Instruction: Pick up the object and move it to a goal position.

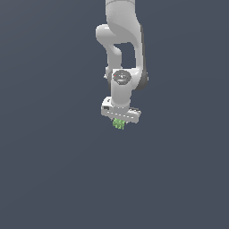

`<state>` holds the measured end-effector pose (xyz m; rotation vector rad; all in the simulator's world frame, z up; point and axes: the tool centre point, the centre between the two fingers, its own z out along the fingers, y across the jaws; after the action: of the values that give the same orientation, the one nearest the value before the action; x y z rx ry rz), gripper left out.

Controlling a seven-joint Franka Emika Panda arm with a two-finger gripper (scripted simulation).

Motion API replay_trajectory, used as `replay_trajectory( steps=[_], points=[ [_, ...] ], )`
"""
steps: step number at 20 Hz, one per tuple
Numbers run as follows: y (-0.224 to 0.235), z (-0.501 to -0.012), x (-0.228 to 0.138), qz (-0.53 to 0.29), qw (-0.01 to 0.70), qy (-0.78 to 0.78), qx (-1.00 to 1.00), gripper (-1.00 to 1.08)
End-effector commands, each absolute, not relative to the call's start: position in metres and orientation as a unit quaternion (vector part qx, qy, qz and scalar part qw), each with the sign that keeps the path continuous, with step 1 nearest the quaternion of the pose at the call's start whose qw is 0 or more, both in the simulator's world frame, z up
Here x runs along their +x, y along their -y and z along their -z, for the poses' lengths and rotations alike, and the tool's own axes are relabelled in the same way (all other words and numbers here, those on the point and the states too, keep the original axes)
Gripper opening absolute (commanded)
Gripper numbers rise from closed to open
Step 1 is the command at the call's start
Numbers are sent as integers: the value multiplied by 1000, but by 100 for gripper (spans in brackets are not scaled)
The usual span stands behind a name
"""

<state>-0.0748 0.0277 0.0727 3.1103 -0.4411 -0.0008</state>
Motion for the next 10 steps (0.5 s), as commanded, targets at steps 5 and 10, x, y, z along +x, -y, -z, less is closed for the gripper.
replay_trajectory(
  steps=[5,10],
  points=[
    [-31,-89,-108,0,0,140,990,-100],
    [-33,-97,-124,0,0,140,990,-100]
  ],
)
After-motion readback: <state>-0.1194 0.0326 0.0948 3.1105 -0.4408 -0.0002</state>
